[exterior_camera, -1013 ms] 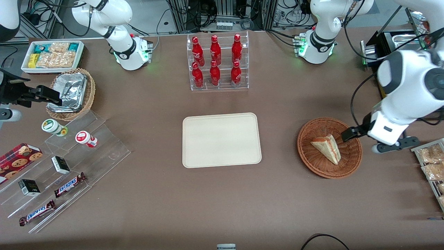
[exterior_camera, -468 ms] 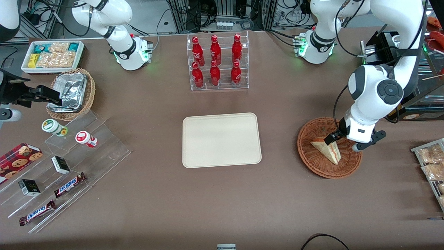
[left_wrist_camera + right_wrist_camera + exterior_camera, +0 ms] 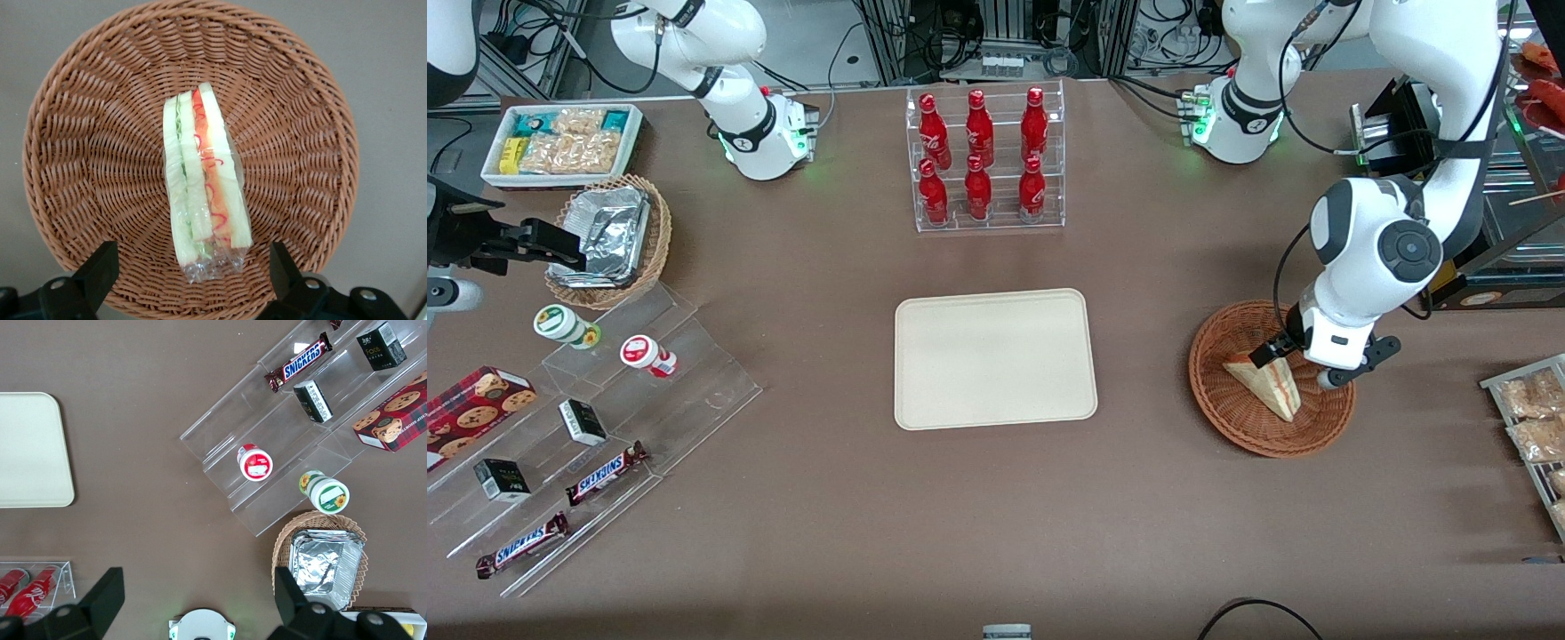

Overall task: Place sandwich from basket to tray
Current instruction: 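Lower the left gripper and close it on the sandwich's upright edge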

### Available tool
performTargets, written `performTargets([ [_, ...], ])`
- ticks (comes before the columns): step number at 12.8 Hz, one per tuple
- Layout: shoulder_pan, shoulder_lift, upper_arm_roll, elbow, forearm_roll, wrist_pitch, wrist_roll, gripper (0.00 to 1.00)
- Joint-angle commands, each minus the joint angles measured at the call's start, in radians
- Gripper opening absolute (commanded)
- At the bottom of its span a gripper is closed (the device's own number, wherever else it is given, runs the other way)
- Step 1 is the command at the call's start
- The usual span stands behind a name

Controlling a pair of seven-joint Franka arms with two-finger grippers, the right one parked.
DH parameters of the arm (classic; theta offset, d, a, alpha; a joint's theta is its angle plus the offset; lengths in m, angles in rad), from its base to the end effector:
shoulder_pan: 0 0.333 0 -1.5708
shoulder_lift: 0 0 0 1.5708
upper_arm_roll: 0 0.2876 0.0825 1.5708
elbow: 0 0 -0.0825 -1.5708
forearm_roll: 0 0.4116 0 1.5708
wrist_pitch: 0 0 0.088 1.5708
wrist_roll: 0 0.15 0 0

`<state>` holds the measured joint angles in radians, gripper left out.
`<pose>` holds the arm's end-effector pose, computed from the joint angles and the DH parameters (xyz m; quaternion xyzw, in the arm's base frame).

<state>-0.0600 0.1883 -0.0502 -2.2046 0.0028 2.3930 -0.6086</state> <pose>0.5600 -0.0626 0.2048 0.9692 0.2461 -0.0012 0.0036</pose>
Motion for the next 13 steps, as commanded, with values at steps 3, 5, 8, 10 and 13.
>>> performTargets([
  [3, -0.004, 0.034, 0.001, -0.009, 0.014, 0.041, -0.026, 1.00],
  [5, -0.004, 0.056, 0.003, -0.009, 0.014, 0.055, -0.026, 1.00],
  [8, -0.004, 0.072, 0.003, -0.007, 0.014, 0.077, -0.026, 1.00],
  [10, -0.004, 0.085, 0.003, -0.006, 0.014, 0.100, -0.026, 0.96],
  [13, -0.003, 0.100, 0.003, 0.000, 0.013, 0.115, -0.037, 0.26],
])
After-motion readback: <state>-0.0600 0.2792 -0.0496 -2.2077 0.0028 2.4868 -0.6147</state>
